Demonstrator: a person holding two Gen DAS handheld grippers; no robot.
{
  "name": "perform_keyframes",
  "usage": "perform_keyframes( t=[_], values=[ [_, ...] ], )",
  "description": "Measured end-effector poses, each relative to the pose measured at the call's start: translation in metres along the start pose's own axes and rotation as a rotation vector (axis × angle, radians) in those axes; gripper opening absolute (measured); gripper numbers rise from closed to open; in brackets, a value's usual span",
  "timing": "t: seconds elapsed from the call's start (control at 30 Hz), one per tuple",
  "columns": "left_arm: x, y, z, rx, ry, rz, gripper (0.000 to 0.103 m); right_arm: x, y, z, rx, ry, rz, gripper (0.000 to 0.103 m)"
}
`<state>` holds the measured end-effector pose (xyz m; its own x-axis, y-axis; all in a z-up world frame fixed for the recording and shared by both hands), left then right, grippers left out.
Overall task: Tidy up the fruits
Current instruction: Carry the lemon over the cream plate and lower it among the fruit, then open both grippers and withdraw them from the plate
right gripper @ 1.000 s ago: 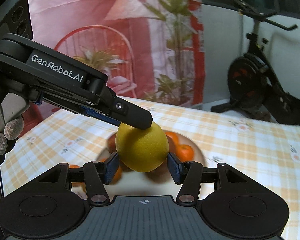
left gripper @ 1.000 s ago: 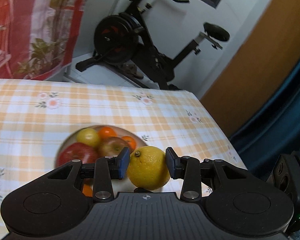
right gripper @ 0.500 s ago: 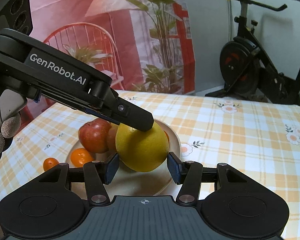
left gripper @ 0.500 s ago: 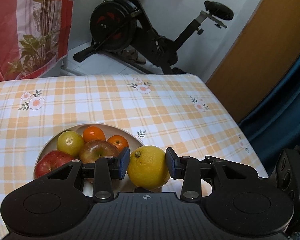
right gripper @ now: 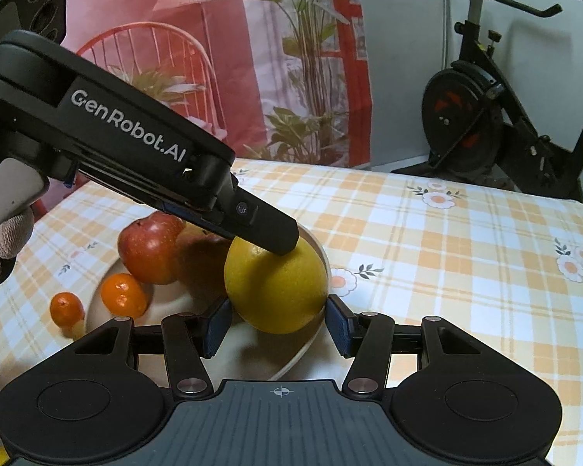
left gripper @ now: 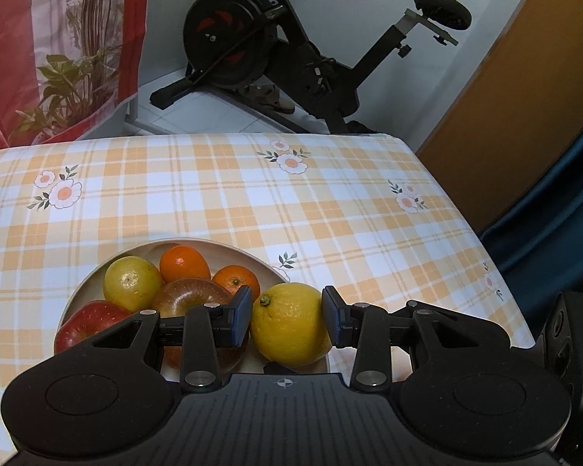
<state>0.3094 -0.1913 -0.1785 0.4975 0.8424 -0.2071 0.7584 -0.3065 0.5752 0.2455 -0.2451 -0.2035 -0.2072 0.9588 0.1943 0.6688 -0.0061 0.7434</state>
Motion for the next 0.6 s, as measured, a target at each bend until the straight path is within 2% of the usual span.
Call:
perform_keyframes(
  t=[0.2,0.6],
  values=[
    [0.001,0.001,0.001,-0.005,0.008,-0.007,0.041,-0.003,0.000,0.001,-0.007,-0.012,0.000,0.051],
    [0.006,0.001,-0.021,-0.067,0.042,-0.017,0.041,0.006,0.001,-0.011,-0.025,-0.028,-0.014,0.057]
  ],
)
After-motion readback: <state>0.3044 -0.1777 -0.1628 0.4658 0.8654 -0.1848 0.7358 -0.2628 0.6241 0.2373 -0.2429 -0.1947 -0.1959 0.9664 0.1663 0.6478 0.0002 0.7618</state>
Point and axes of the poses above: each gripper's, at about its wrist camera, not at the fingertips, and z roughly the way its jaws point, x to its left, y to its top, the point moved 3 cm from there along z, roughly the way its jaws point, and after that the axes turned 5 degrees about y, right-handed, at the moved point
